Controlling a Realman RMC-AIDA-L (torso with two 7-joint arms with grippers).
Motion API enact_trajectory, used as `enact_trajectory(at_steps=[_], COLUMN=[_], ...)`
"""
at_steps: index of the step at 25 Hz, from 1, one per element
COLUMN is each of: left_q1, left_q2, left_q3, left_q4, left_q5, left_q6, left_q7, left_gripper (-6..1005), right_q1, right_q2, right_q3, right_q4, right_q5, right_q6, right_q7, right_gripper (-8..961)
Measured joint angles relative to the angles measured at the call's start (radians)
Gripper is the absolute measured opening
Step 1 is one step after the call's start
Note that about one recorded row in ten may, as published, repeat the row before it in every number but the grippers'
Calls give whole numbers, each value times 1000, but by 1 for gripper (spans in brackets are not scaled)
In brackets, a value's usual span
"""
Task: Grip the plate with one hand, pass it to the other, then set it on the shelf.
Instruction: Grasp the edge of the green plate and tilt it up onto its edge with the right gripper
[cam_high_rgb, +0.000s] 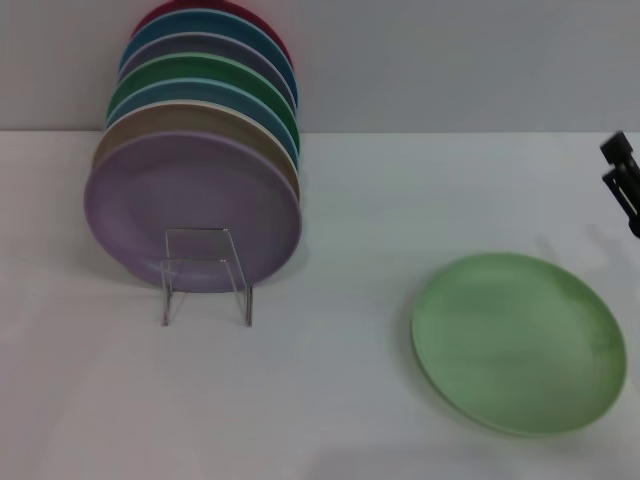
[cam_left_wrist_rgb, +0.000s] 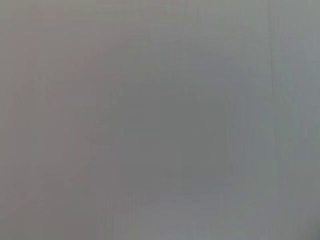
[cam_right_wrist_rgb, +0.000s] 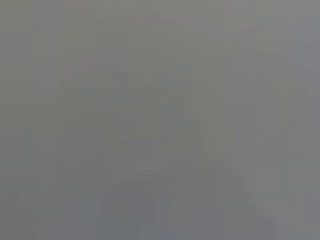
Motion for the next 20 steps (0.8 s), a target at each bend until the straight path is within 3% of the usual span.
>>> enact_trajectory(at_steps=[5,8,10,12,15,17,18,20], left_q1=[-5,-6,-7,-8,-9,-9,-10,-11], left_q2=[1,1,1,1,0,1,1,1], left_q3=[0,0,0,0,0,0,0,0], left_q4=[0,0,0,0,0,0,0,0], left_q5=[0,0,0,0,0,0,0,0], left_q6=[1,1,1,-1,-5,-7,-7,-8], left_q7=[3,3,3,4,4,4,4,4], left_gripper=[802,802,802,802,802,802,802,802], right_q1=[-41,-73,-97,-110,-118,-118,-118,-117], right_q2=[-121,-184,-200,-194,-152,-107,-62,-6], right_q3=[48,159,284,393,552,650,727,816], right_q4=[309,536,689,804,964,1047,1097,1138], right_q5=[-49,-116,-205,-278,-350,-360,-358,-358], right_q6=[209,516,812,1096,1515,1746,1895,2041], right_q7=[-134,-166,-141,-122,-140,-203,-266,-342], right_gripper=[780,780,780,780,780,780,780,780])
